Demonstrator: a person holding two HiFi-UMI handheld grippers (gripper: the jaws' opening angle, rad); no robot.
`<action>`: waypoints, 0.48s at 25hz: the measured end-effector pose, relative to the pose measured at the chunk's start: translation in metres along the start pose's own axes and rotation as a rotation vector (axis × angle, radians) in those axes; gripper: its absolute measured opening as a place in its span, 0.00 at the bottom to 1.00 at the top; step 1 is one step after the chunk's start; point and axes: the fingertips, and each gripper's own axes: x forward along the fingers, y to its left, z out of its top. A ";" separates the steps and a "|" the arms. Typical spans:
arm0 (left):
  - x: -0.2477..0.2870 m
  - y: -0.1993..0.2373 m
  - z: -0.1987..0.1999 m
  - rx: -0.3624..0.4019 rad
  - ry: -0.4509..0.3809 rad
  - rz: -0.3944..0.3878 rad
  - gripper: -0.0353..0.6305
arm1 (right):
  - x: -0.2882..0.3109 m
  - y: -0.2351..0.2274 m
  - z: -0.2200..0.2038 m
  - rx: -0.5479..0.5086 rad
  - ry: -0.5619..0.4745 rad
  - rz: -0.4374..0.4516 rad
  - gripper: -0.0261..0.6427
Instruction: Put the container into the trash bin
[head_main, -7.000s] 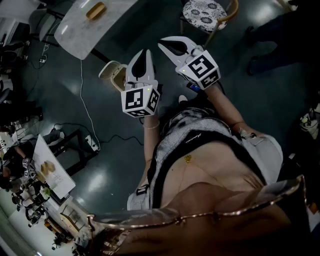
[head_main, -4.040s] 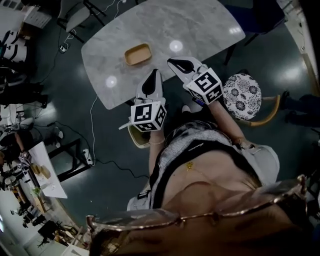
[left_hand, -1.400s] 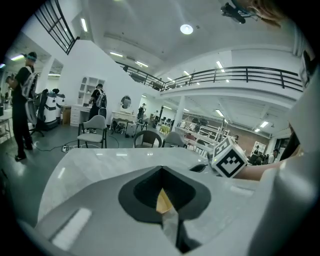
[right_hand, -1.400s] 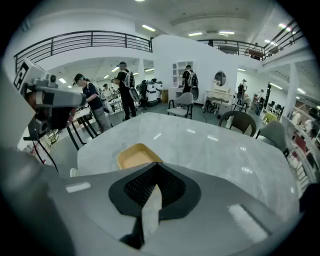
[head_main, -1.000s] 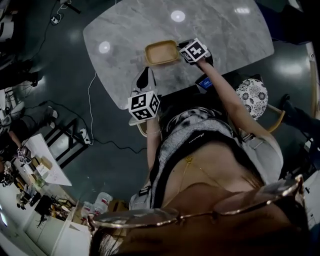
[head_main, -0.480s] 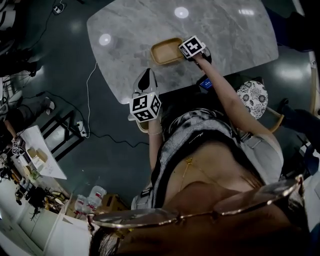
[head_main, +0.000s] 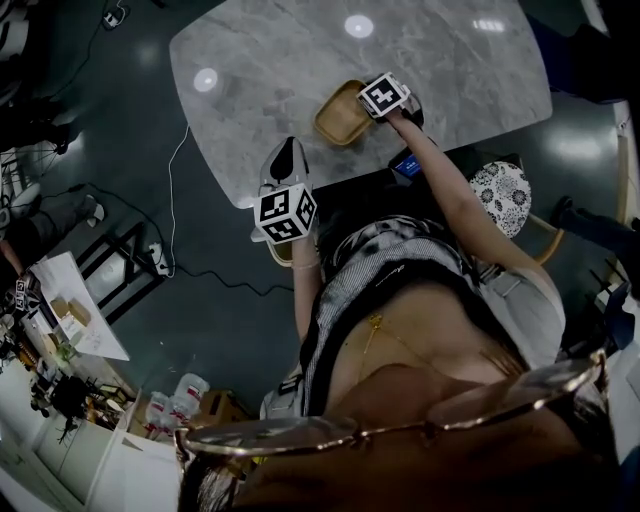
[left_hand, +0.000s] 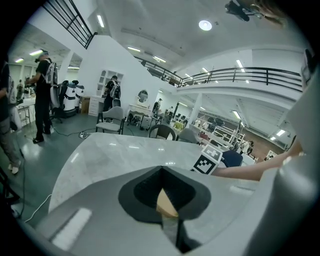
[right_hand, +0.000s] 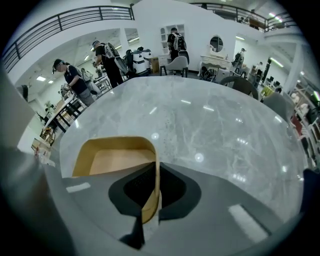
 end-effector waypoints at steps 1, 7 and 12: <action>0.001 -0.001 0.000 0.003 0.003 -0.001 0.05 | -0.004 -0.003 -0.002 -0.013 0.012 -0.014 0.08; 0.007 -0.011 -0.004 0.012 0.013 -0.011 0.05 | -0.014 -0.004 0.000 -0.061 -0.023 0.011 0.08; 0.009 -0.024 -0.003 0.023 0.012 -0.015 0.05 | -0.033 -0.008 0.000 -0.066 -0.037 0.044 0.08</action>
